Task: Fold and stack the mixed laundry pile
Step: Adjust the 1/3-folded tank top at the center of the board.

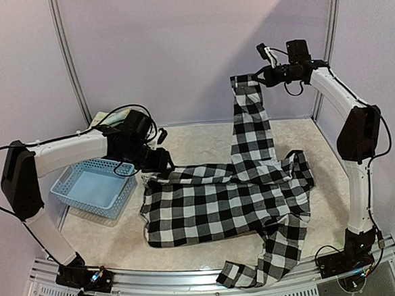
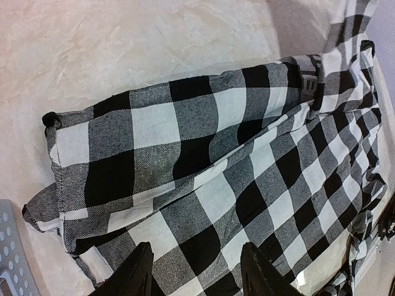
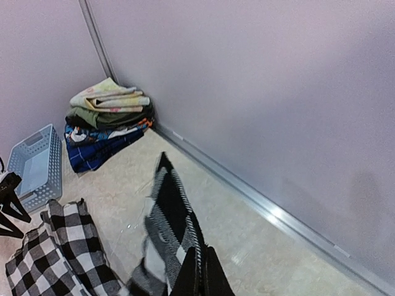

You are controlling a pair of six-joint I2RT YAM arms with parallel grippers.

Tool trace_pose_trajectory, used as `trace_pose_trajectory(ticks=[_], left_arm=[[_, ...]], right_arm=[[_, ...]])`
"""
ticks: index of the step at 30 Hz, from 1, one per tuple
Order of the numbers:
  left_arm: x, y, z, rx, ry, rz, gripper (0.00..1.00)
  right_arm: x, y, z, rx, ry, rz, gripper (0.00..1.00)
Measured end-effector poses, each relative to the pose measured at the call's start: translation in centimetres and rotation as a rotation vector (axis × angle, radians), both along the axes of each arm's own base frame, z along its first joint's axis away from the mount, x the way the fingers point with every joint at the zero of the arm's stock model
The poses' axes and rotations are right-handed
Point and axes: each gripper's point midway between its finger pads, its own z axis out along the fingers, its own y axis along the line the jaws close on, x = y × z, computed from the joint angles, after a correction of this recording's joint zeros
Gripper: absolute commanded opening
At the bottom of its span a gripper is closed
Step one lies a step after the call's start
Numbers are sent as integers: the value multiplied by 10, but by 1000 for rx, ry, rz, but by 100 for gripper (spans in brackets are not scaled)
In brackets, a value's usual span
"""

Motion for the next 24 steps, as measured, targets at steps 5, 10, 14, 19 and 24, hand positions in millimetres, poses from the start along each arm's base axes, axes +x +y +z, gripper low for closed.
trace_pose_trajectory(ticks=[5,10,14,19,24], left_arm=[[-1,5,7,20,-29,-10,49],[-5,9,9,36,-32,-19,50],[-8,12,14,41,-40,-25,50],[-12,14,17,42,-39,-34,50],[-19,16,12,38,-19,-42,50]], right_arm=[[1,-5,48,14,-148,-30,0],[11,-12,78,11,-271,-90,0],[13,-21,128,1,-434,-152,0],[13,-32,195,-19,-710,-233,0],[37,-27,172,-87,-763,-262,60]])
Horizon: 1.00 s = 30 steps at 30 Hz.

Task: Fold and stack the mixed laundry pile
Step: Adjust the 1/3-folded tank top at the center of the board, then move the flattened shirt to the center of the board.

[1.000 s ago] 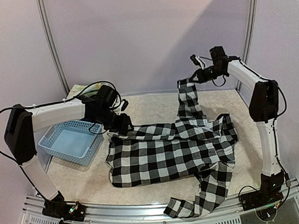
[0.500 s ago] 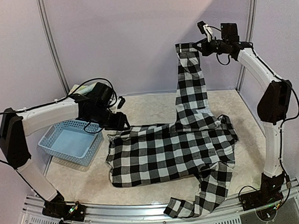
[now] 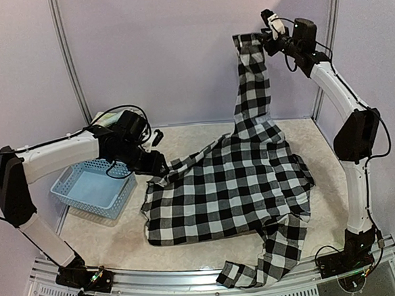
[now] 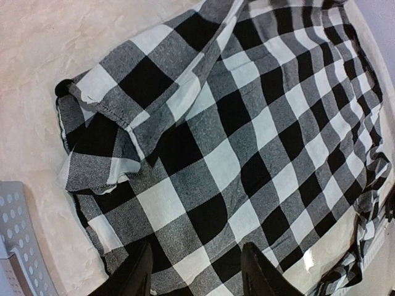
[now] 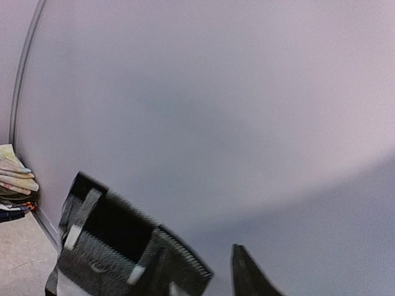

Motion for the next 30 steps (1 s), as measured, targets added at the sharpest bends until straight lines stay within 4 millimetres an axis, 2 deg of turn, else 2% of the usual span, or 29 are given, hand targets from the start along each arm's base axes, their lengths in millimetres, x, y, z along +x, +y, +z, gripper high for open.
trace_pose_trajectory(ticks=[4,6,9,11,13,15,16,17,19,20,21,23,25,28,30], left_arm=[[-5,0,-5,-3,20,-8,50],[-5,-1,-6,-7,26,-12,50],[-5,-3,-14,3,43,-20,50],[-1,-6,-20,22,54,-36,50],[4,-10,-25,48,68,-60,50],[9,-15,-31,81,78,-93,50],[10,-16,-35,95,86,-107,50],[11,-17,-40,112,95,-123,51],[12,-16,-50,148,111,-153,58],[12,-14,-55,174,116,-164,61],[11,-12,-59,196,119,-176,66],[11,-6,-64,238,111,-200,68],[14,-1,-65,281,93,-222,67],[27,-1,-59,325,53,-245,62],[35,-5,-54,338,35,-251,61]], right_arm=[[28,1,-64,-67,108,-78,68],[36,-1,-100,-91,190,-111,72],[29,-8,-157,-130,339,-146,73],[9,-14,-193,-168,461,-145,72],[-16,-18,-210,-198,549,-125,71],[-50,-24,-218,-231,617,-85,68],[-74,-26,-237,-261,686,-47,65],[-89,-31,-223,-266,678,-39,65],[-118,-37,-233,-296,722,2,63],[-133,-42,-243,-307,767,23,62],[-143,-47,-256,-318,812,35,62],[-159,-57,-291,-338,922,53,62],[-175,-70,-333,-356,1048,60,62],[-200,-88,-382,-366,1209,66,62],[-211,-95,-397,-367,1272,67,62]])
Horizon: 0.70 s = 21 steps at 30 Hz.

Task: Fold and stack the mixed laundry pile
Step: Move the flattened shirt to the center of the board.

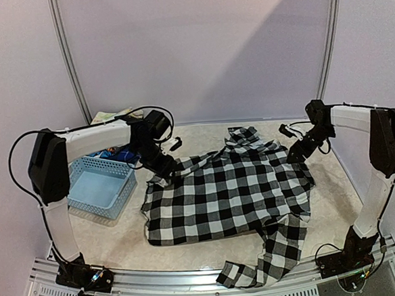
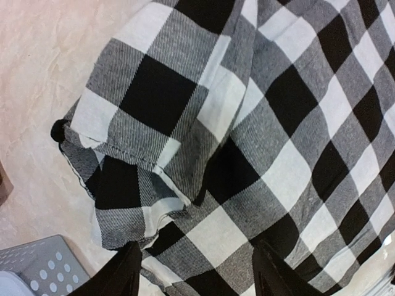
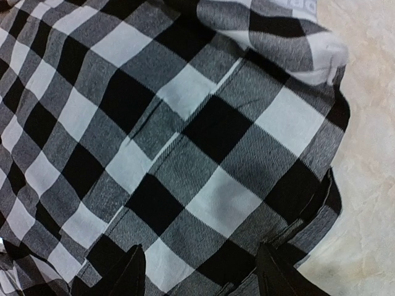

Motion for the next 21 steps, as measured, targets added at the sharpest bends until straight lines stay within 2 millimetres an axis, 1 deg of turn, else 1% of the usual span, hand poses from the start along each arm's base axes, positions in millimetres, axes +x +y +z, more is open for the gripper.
trace_pose_trajectory(ticks=[2,3,4,5,8,9,10,12,16,18,19,21], left_arm=[[0,-3,2,-4,-5,-5,59],[-4,-5,2,-12,-3,-15,57],[-13,-7,0,-24,9,-26,55],[-26,-9,-1,-38,29,-42,54],[-67,-17,-2,-85,94,-90,45],[-77,-19,-2,-98,113,-97,42],[-86,-20,-5,-108,133,-103,41],[-98,-20,-15,-113,168,-98,40],[-117,-4,-49,-69,249,-46,39],[-125,4,-67,-39,283,-15,38],[-128,7,-73,-32,294,-3,38],[-125,6,-73,-43,283,18,37]], right_arm=[[-10,-4,-8,-3,42,-2,62],[-15,-5,-10,-2,58,1,62],[-18,-5,-13,-1,70,4,62],[-23,-4,-16,1,83,8,63],[-41,-4,-29,3,130,16,61],[-48,-4,-34,1,150,18,59],[-55,-5,-39,-4,169,18,59],[-64,-9,-48,-24,195,17,58],[-82,-19,-67,-86,240,11,57],[-84,-25,-67,-119,222,7,57],[-87,-28,-68,-134,220,6,57],[-93,-34,-69,-168,204,4,57]])
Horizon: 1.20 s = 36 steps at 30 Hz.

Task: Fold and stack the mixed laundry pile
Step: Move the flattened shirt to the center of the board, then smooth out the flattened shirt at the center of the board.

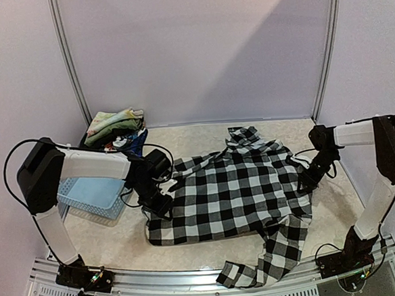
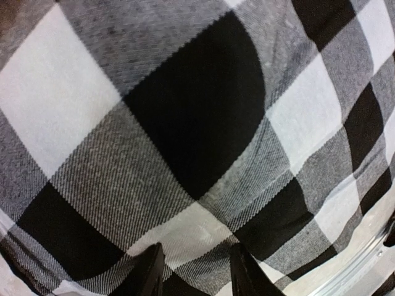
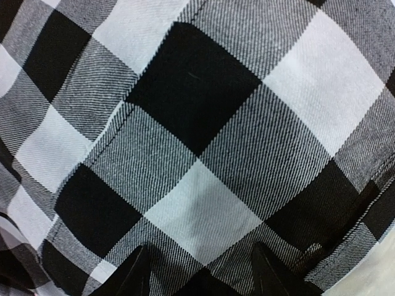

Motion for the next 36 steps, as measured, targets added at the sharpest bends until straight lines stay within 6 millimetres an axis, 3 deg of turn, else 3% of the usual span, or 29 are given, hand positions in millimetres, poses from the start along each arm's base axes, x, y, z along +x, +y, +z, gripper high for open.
trace_pose_trajectory(ticks=[7,12,17,20,23,25,27,31,36], left_arm=[[-3,5,-2,-37,-39,76,35],[-6,1,-1,-79,-53,106,35],[-8,0,8,-23,-34,83,51],[20,-9,41,8,-111,57,57],[69,-27,92,-24,-264,45,60],[90,-31,108,-26,-327,36,62],[107,-34,113,-13,-361,15,62],[124,-43,97,30,-360,-67,58],[133,-59,83,53,-343,-191,55]], right_arm=[[-31,-24,-5,-138,-69,30,58],[-40,-35,-4,-198,-97,33,60],[-43,-42,9,-229,-51,36,66],[-15,-35,48,-187,-109,34,69],[30,-22,104,-112,-261,36,70],[51,-13,132,-64,-329,40,70],[71,-3,147,-11,-367,40,70],[99,14,137,91,-324,16,70],[113,24,94,150,-210,-29,68]])
